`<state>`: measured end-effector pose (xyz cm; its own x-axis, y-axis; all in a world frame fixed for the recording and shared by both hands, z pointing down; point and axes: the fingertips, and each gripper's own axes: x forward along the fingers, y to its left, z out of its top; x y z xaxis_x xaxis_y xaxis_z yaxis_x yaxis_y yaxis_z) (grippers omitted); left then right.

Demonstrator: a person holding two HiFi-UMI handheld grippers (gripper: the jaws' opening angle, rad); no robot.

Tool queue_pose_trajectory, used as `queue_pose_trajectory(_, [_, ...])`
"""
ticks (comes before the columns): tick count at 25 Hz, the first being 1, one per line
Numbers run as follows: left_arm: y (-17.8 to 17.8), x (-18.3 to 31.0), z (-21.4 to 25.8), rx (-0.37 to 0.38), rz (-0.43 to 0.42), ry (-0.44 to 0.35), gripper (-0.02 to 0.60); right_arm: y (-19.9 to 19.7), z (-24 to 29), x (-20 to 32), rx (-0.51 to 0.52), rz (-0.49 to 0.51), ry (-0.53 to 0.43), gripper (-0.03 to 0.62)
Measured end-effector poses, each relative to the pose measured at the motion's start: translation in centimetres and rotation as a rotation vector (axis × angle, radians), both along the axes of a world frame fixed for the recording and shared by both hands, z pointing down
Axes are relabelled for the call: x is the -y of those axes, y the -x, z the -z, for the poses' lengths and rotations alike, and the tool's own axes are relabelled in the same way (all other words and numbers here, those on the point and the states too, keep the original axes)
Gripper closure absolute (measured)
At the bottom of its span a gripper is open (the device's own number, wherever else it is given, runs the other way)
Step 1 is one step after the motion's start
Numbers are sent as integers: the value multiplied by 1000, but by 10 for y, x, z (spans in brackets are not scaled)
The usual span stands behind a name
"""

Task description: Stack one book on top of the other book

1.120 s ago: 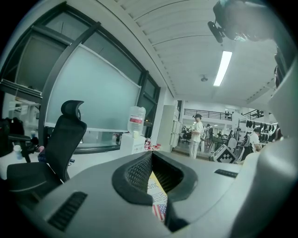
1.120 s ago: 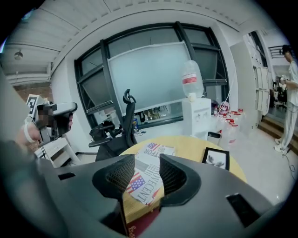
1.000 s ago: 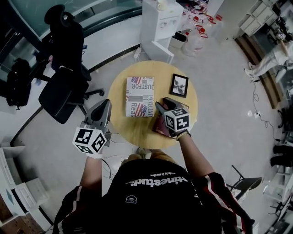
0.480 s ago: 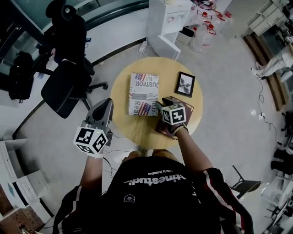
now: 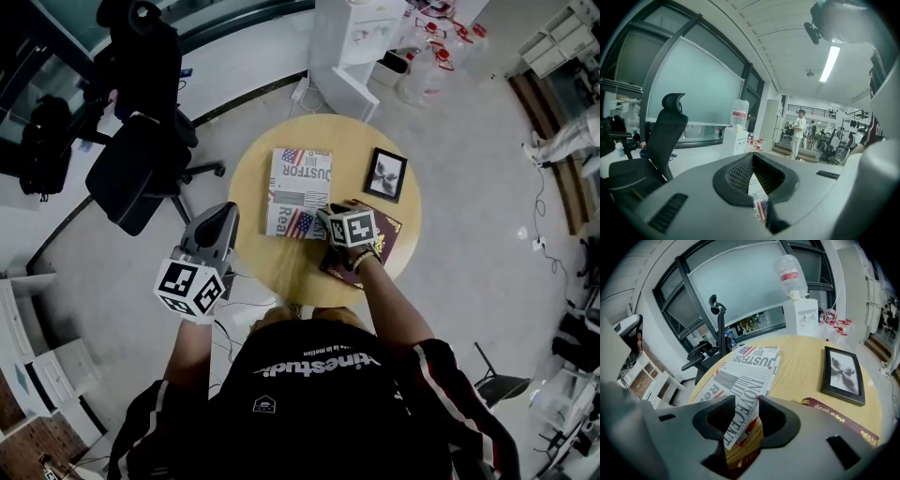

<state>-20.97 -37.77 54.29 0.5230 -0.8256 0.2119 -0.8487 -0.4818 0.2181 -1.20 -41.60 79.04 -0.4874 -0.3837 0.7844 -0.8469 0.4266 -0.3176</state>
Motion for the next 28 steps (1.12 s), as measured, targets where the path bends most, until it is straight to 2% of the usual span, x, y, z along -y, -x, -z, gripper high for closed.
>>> queue_pose_trajectory(10, [2,6,0,-2,18,-1,566,2,-17,4,-31,13,183,412])
queue_pose_trajectory(16, [5,7,-4,0,28,10,566,7,-24,6,-31,12,260,413])
queue_pose_trajectory(21, [9,8,-3,-1,39,8,566,7,-25,8,-8,0,283,426])
queue_pose_trajectory(28, [12,3,0,-5,45,3,566,3,-15,7,85,-73,262,492])
